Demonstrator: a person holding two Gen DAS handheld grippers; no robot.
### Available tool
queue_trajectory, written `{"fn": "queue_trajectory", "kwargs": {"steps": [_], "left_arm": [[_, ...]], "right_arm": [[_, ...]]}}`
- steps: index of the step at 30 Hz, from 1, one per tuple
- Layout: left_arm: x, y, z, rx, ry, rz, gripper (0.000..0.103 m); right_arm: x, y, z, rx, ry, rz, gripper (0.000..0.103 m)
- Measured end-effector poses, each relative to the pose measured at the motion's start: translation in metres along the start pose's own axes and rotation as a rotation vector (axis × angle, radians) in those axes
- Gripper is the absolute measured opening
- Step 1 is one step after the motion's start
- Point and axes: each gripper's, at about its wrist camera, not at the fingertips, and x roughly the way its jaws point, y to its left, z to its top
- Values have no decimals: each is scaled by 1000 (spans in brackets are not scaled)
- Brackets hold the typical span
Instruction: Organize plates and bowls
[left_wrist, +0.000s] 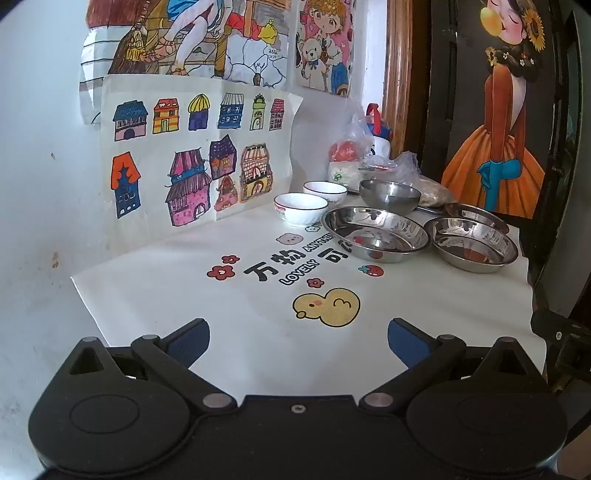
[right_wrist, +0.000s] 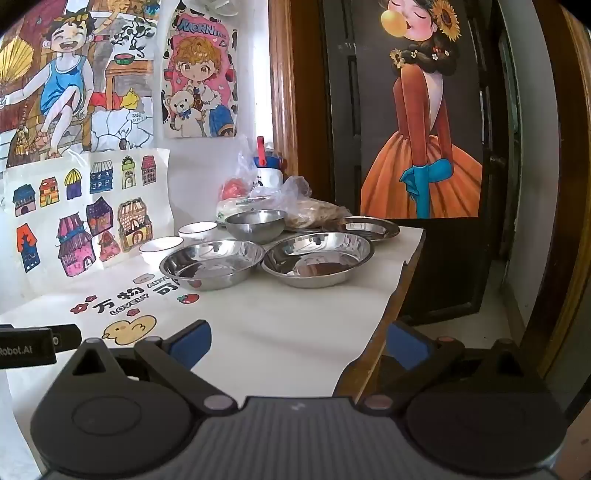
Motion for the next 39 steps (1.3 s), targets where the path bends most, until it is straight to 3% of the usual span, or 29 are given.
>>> {"fn": "queue_trajectory", "kwargs": {"steps": [39], "left_arm": [[2,-4,1,-10,8,0,102]], "right_arm": [[1,0,1,-4,2,-3,103]]}}
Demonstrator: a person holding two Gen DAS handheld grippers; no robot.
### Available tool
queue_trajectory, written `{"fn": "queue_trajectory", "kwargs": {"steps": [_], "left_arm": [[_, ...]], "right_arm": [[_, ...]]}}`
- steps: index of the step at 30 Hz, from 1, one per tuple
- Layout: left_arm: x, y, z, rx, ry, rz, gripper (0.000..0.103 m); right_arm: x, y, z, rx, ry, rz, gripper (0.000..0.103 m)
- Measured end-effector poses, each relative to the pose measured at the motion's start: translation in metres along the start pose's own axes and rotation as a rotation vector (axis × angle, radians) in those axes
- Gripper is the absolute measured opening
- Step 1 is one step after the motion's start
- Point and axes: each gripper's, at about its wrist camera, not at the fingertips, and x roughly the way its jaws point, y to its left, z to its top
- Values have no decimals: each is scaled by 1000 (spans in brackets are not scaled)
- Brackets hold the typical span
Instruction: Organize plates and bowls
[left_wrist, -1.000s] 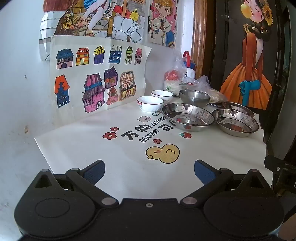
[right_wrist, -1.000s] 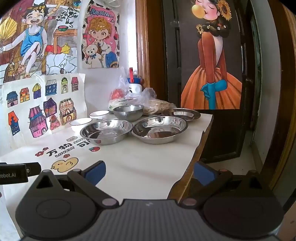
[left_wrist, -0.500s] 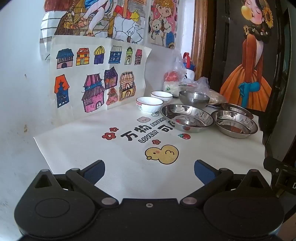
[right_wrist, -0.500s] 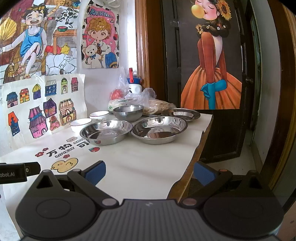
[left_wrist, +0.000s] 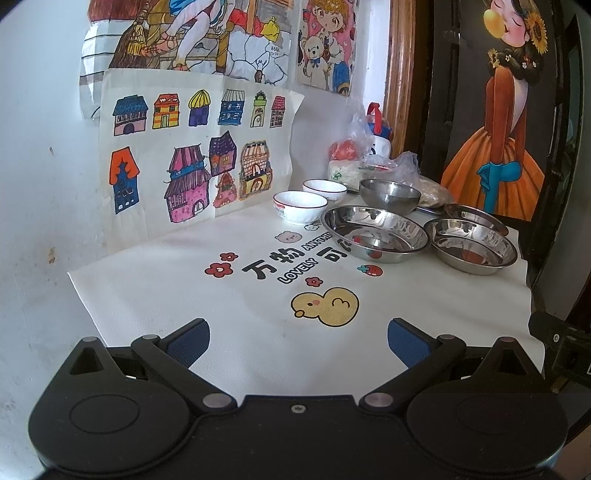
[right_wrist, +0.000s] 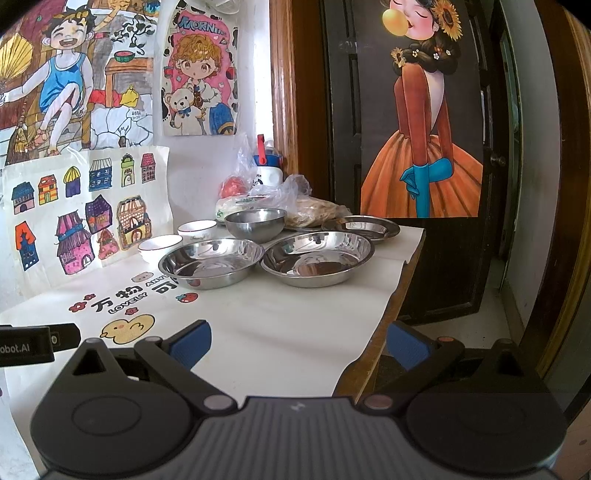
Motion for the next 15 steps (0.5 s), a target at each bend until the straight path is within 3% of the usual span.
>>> {"fn": "queue_trajectory", "kwargs": {"steps": [15], "left_arm": [[2,5,-2,-10,6,-4,102]], "right_arm": [[1,1,0,-1,2,0,103]]}}
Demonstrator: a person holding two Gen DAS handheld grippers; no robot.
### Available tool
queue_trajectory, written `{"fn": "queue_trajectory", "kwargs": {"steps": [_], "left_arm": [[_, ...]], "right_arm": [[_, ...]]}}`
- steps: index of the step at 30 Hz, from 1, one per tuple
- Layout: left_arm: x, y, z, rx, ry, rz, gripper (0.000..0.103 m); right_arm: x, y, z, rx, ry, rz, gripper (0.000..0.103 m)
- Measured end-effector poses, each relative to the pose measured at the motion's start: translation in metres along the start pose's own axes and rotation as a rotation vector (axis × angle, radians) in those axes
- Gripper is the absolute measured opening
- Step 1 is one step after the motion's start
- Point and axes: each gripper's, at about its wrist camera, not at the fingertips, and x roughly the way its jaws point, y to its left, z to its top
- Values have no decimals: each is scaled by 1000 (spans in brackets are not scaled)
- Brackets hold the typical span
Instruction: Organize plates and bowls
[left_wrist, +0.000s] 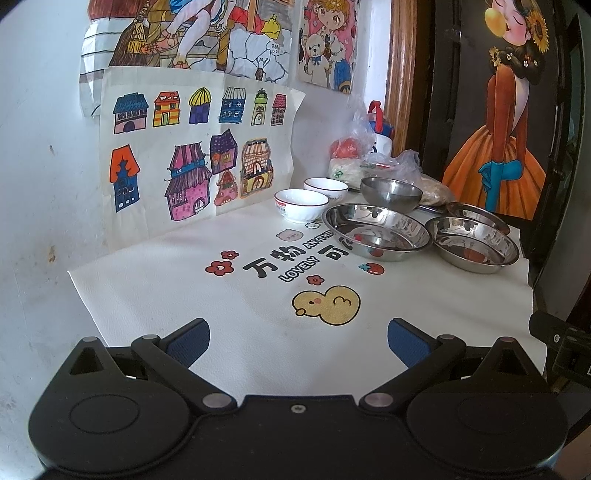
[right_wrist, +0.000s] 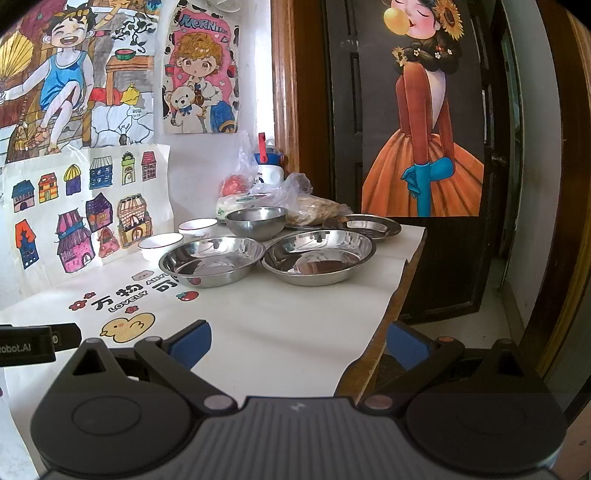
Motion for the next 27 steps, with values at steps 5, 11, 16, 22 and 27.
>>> {"fn": "queue_trajectory", "kwargs": {"steps": [5,11,16,22,27], "left_arm": [[1,1,0,1,1,0,102],[1,1,0,1,1,0,102],[1,1,0,1,2,0,102],[1,1,-1,1,4,1,102],[4,3,-3,3,7,1,102]], "right_arm": [[0,0,0,0,0,0,103],[1,-1,1,0,2,0,103],[2,0,0,-1,3,0,103],[2,1,2,0,5,1,103],[8,2,-4,1,11,5,103]]}}
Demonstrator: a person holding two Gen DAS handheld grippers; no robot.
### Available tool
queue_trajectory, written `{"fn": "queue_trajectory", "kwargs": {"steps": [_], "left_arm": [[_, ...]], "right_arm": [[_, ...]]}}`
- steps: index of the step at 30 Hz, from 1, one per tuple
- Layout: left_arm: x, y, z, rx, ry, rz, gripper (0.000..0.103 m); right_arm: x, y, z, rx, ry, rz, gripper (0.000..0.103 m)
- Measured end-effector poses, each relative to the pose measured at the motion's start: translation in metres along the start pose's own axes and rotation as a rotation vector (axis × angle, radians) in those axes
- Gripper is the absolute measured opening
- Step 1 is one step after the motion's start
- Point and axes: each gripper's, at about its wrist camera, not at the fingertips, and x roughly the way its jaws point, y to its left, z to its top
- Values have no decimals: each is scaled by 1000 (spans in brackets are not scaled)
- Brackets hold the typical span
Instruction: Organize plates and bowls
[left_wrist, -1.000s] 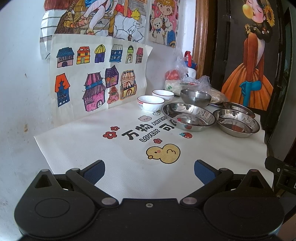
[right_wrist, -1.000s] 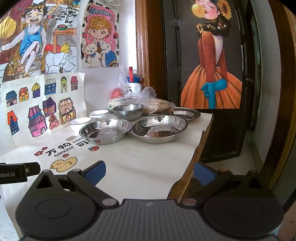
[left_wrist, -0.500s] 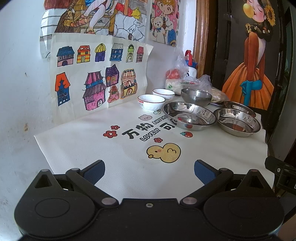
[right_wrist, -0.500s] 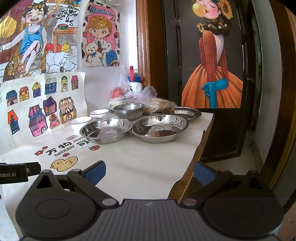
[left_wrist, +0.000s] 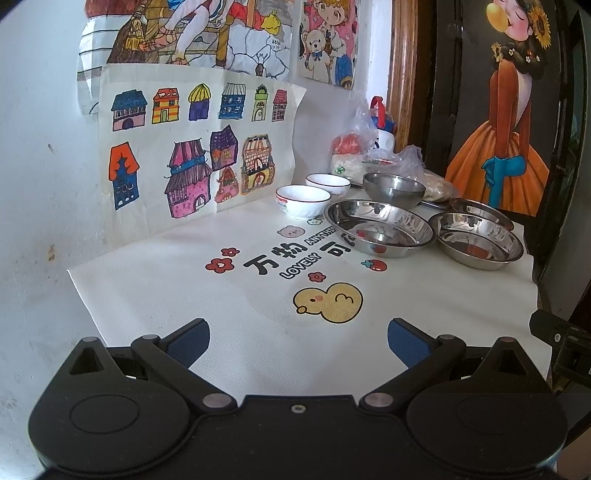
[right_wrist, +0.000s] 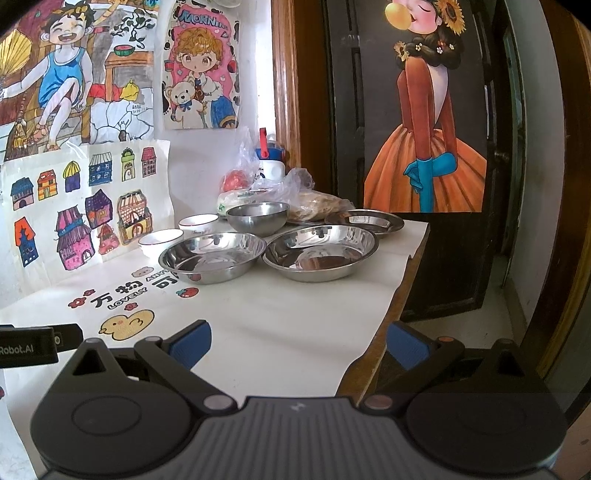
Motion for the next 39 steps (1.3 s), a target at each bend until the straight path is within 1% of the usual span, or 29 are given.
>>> {"fn": "queue_trajectory", "kwargs": {"steps": [16,20,25,29,32,35,39], "left_arm": [[8,-8,3,15,20,26,102],[15,-10,10,34,49,23,102],[31,-15,32,64,82,-50,102],[46,-29,62,106,40,-88,102],[64,-44,86,128,21,-136,102],[89,-62,111,162,14,-206,102],[129,-92,142,217,36,-318,102]], "right_arm": [[8,-6,2,2,10,25,103],[14,-12,7,-6,-2,51,103],[32,-35,23,-22,-16,98,103],[53,-59,40,-44,-23,95,103],[72,-73,51,-59,-13,87,103],[91,-86,61,-48,6,81,103],[116,-98,70,4,47,79,103]]}}
